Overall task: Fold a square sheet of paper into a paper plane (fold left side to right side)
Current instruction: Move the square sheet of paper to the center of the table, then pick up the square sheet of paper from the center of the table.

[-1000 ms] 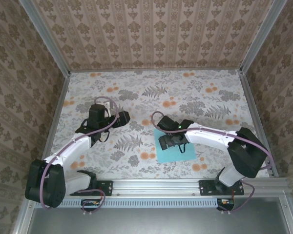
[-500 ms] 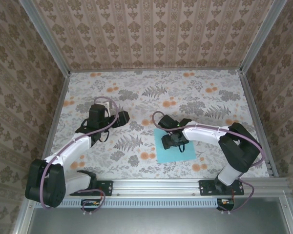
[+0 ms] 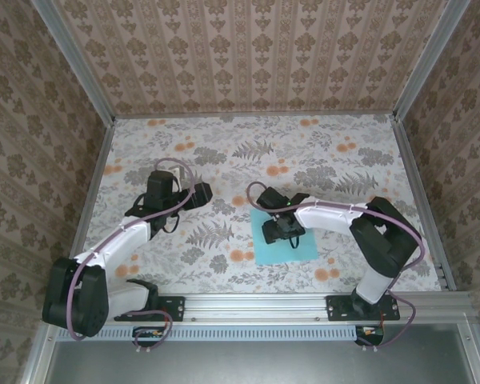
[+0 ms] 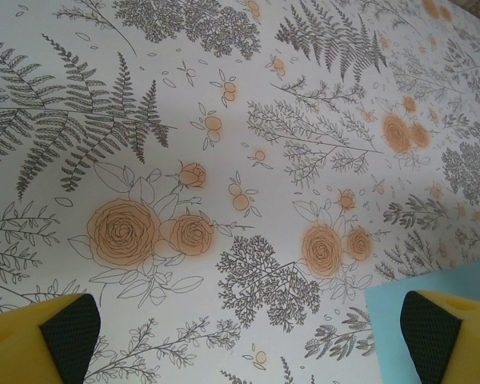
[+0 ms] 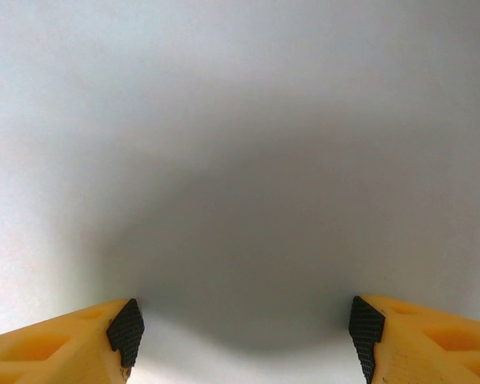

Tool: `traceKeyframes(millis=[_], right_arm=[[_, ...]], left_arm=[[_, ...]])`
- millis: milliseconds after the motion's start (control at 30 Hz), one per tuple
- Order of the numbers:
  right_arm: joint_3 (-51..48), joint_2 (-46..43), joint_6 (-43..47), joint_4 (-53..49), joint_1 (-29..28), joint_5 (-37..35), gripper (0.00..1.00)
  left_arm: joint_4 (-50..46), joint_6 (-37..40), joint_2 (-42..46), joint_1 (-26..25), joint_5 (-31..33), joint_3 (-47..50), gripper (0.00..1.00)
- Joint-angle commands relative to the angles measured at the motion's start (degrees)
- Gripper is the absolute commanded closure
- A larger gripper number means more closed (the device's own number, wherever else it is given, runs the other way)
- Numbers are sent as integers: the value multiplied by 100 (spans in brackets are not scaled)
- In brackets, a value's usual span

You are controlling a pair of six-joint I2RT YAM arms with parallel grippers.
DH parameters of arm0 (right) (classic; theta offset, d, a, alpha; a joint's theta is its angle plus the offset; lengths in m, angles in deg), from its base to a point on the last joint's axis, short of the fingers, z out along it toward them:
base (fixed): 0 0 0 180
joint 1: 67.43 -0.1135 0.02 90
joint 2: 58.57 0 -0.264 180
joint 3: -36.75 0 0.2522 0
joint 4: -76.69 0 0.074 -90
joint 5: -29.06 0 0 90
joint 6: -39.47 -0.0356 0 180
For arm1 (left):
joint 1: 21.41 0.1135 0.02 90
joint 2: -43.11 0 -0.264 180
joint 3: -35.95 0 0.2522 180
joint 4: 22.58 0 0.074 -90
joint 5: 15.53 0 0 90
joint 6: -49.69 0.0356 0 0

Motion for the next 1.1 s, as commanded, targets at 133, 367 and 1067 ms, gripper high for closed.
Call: traceKeyframes(millis=[133,367,1067], right_arm=[[739,843,-71,157,248,138,27],[1807,1591,0,92,477,235,27],[1681,508,521,180,1429,128,9]], left_arm=[[-209,-7,-19,0,89,-238,0],[-324,-12,-76,13,38,-374,0],[383,-821,-2269,-590,-2083,-1401,40]])
